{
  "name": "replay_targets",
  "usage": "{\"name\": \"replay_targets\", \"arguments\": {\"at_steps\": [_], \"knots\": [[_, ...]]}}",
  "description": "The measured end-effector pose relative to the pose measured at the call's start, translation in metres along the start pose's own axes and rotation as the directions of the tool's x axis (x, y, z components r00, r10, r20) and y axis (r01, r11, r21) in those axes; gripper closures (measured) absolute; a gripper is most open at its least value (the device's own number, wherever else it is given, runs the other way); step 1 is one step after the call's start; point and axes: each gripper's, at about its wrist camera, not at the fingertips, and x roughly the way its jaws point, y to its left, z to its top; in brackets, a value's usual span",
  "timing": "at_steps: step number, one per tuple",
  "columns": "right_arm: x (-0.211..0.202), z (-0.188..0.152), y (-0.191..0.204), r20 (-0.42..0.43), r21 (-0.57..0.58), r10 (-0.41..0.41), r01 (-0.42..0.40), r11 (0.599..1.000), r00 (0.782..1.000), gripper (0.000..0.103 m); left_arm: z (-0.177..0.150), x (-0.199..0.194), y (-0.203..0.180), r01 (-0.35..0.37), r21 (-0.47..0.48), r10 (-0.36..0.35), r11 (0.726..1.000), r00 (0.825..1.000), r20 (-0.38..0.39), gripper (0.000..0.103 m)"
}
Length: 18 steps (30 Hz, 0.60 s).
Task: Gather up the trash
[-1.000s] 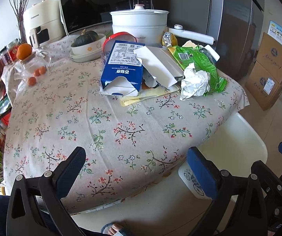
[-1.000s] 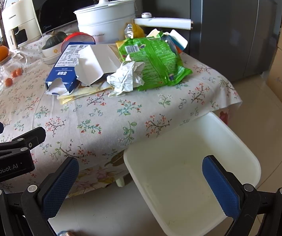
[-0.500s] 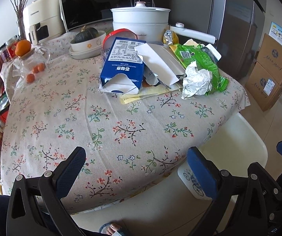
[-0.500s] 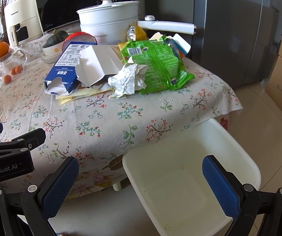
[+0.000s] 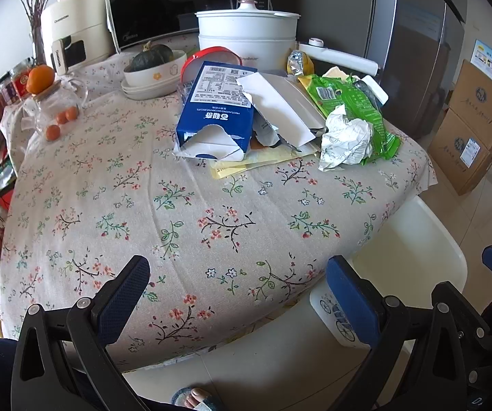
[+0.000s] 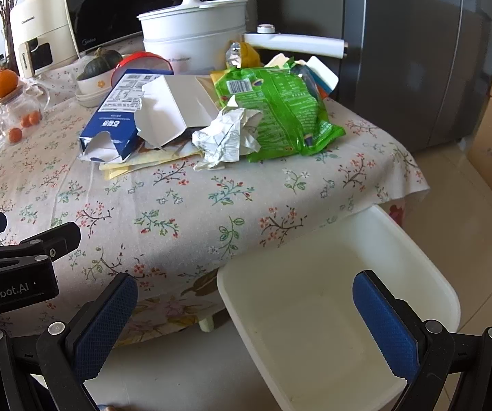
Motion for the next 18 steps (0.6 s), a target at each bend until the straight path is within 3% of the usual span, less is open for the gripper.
{"name": "replay_targets", "arguments": {"at_steps": [18], "knots": [[0.0033,-0.0004,0.0012,-0.005,-0.003,-0.007,0.007,1.0,1.0,0.0,-0.0004,0.0011,0.0002,-0.008,0.002,0.008,1.0,1.0,-0.001,0.0]]}}
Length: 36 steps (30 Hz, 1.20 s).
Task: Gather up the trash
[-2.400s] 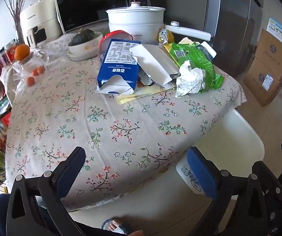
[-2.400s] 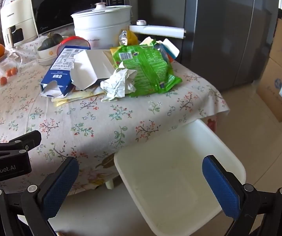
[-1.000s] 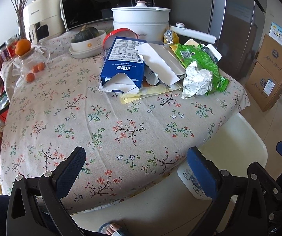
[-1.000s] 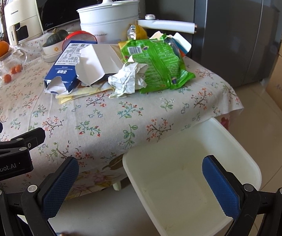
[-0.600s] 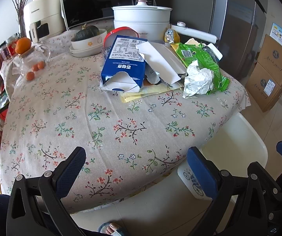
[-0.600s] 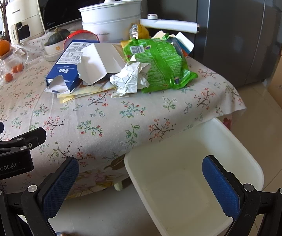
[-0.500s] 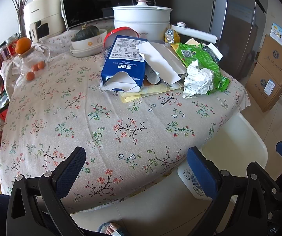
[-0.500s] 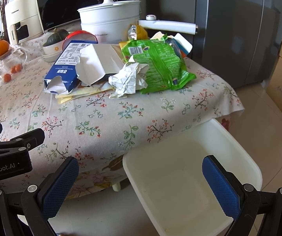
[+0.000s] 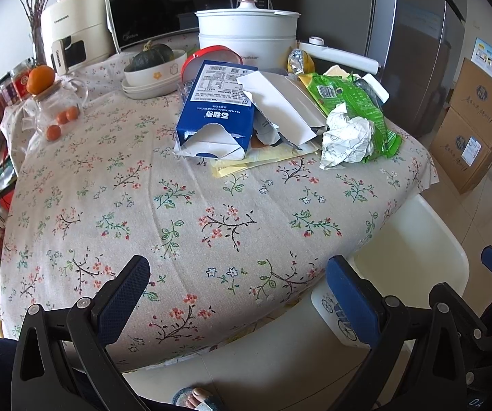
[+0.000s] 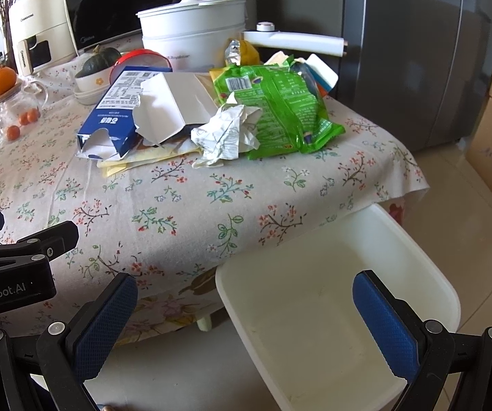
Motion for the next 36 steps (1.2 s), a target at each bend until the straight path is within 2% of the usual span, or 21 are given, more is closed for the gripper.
{"name": "replay_targets", "arguments": {"at_steps": [17,21,24,27,29,32,36], "knots": [[0.005,-0.002,0.0,-0.019,0.004,0.005,-0.005,1.0,1.0,0.0,-0.004,0.004,-0.002,-0.003,0.003,0.003,1.0,1.0,-0.005,0.0],[0.013,-0.003,-0.003,-0.065,0.026,0.031,-0.029,0.999,0.997,0.0,-0.002,0.006,-0.001,0.003,0.0,-0.003,1.0,1.0,-0.012,0.0],[0.02,-0.002,-0.01,-0.094,0.057,0.052,-0.046,0.997,0.994,0.0,0.004,0.009,0.009,0.022,-0.041,-0.023,0.999,0.999,-0.025,0.0],[0.029,0.006,-0.026,-0.131,0.115,0.09,-0.075,0.991,0.987,0.0,0.013,0.011,0.019,0.021,-0.079,-0.022,0.997,1.0,-0.016,0.0],[0.032,0.014,-0.041,-0.124,0.167,0.108,-0.087,0.982,0.986,0.0,0.019,0.014,0.024,0.021,-0.085,-0.022,0.996,1.0,-0.013,0.0],[0.036,0.035,-0.052,-0.115,0.173,0.12,-0.099,0.98,0.986,0.0,0.032,0.022,0.033,0.06,-0.118,-0.065,0.991,0.997,-0.038,0.0],[0.053,0.068,-0.058,-0.11,0.186,0.157,-0.135,0.973,0.982,0.0,0.055,0.025,0.041,0.089,-0.156,-0.095,0.984,0.995,-0.029,0.002]]}}
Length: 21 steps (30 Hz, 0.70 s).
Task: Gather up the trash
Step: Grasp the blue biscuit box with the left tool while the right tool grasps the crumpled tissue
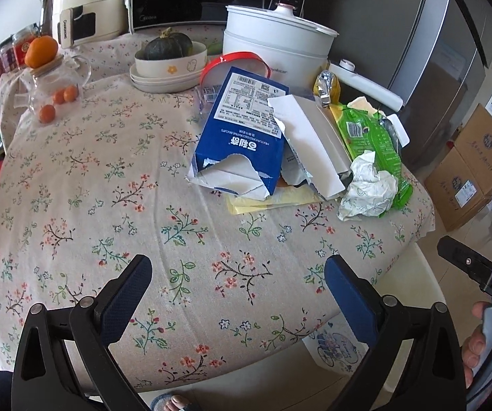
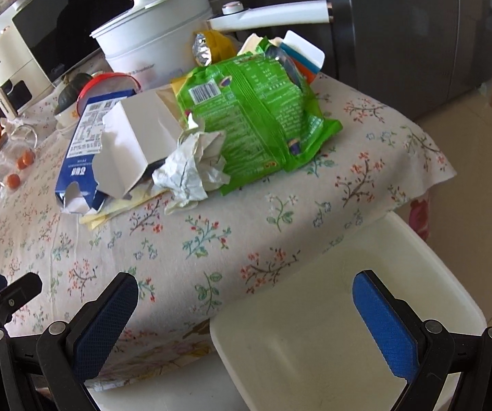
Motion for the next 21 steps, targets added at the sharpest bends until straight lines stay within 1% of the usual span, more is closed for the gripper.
{"name": "replay_targets", "arguments": {"at_steps": [2,4,7,10,11,12,13,14,15,17,19,21], "knots": [[0.011,0.019,0.003,-0.007,-0.026,0.014,-0.014,1.0,1.0,0.0,0.012,0.003,0.002,0.04,-0.022,-0.041,0.999,0.999,-0.013,0.003],[0.025,0.036,0.006,-0.034,-0.05,0.045,-0.046,0.998,0.998,0.0,0.027,0.008,0.006,0.081,-0.062,-0.084,0.995,0.996,-0.042,0.007],[0.048,0.054,0.012,-0.089,-0.06,0.1,-0.105,0.993,0.991,0.002,0.056,0.02,0.017,0.099,-0.133,-0.108,0.986,0.992,-0.064,0.008],[0.066,0.066,0.026,-0.113,-0.119,0.103,-0.116,0.986,0.988,0.002,0.09,0.037,0.031,0.104,-0.201,-0.12,0.974,0.991,-0.067,0.009],[0.07,0.069,0.031,-0.114,-0.142,0.097,-0.113,0.983,0.989,0.003,0.1,0.045,0.036,0.112,-0.215,-0.131,0.97,0.989,-0.075,0.01],[0.074,0.071,0.035,-0.112,-0.165,0.091,-0.108,0.98,0.99,0.004,0.107,0.056,0.04,0.136,-0.22,-0.161,0.966,0.982,-0.1,0.011],[0.078,0.073,0.036,-0.107,-0.18,0.083,-0.101,0.978,0.991,0.005,0.112,0.067,0.044,0.157,-0.23,-0.189,0.961,0.974,-0.125,0.012],[0.079,0.074,0.036,-0.098,-0.187,0.077,-0.094,0.978,0.992,0.006,0.113,0.074,0.049,0.172,-0.247,-0.209,0.954,0.969,-0.131,0.015],[0.08,0.075,0.034,-0.091,-0.186,0.078,-0.094,0.978,0.993,0.007,0.113,0.079,0.054,0.178,-0.259,-0.218,0.949,0.967,-0.134,0.015],[0.079,0.075,0.028,-0.078,-0.18,0.106,-0.118,0.976,0.991,0.011,0.111,0.09,0.058,0.185,-0.253,-0.23,0.949,0.96,-0.162,0.015],[0.078,0.075,0.026,-0.071,-0.191,0.113,-0.124,0.974,0.991,0.014,0.111,0.097,0.061,0.163,-0.254,-0.21,0.953,0.962,-0.172,0.015],[0.08,0.074,0.023,-0.071,-0.206,0.113,-0.126,0.97,0.991,0.016,0.112,0.103,0.063,0.168,-0.257,-0.216,0.952,0.962,-0.169,0.015]]}}
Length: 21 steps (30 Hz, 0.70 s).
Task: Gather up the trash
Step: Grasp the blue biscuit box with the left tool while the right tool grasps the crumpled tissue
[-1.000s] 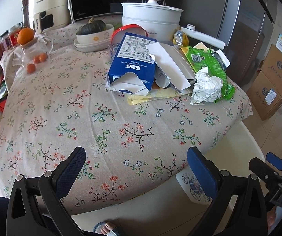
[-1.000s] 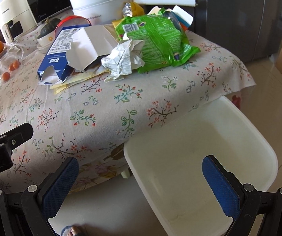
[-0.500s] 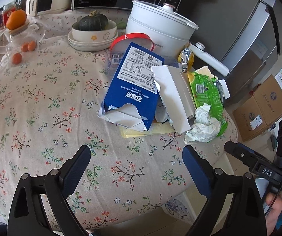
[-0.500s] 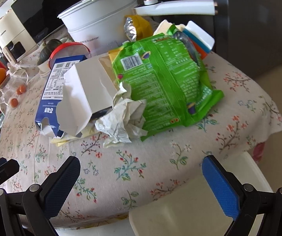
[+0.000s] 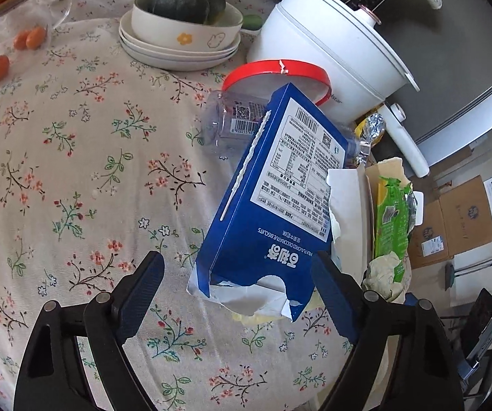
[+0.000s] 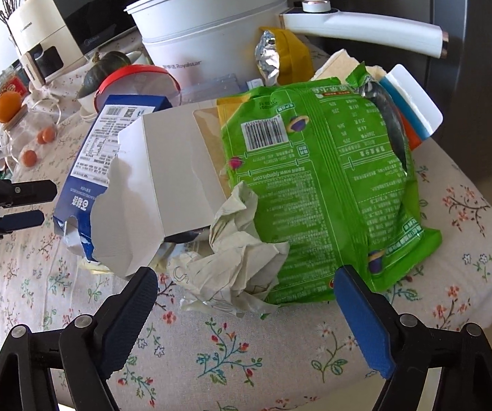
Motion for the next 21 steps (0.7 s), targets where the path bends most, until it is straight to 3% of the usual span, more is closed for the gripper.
{"name": "replay_targets", "arguments": {"at_steps": [6,12,14,16,21], "knots": [[0.011,-0.002,-0.002,-0.008,-0.002,0.033,-0.033,0.999,0.999,0.024,0.003,0.012,0.001,-0.017,0.005,0.017,1.0,1.0,0.002,0.015],[0.022,-0.001,0.014,-0.003,-0.076,-0.014,0.014,0.997,1.0,0.026,0.001,0.026,0.001,-0.011,0.01,0.011,1.0,1.0,-0.026,0.015],[0.027,-0.001,0.015,-0.011,-0.083,-0.011,0.01,0.997,1.0,0.033,0.0,0.029,0.002,0.0,0.005,0.0,1.0,1.0,-0.031,0.021],[0.032,-0.001,0.016,-0.025,-0.079,0.007,-0.009,0.997,1.0,0.047,0.0,0.031,0.003,0.028,-0.015,-0.028,1.0,0.999,-0.037,0.028],[0.032,-0.001,0.017,-0.008,-0.072,0.032,-0.033,0.997,0.999,0.052,-0.001,0.032,0.002,0.032,-0.023,-0.032,0.999,0.999,-0.032,0.04]]}}
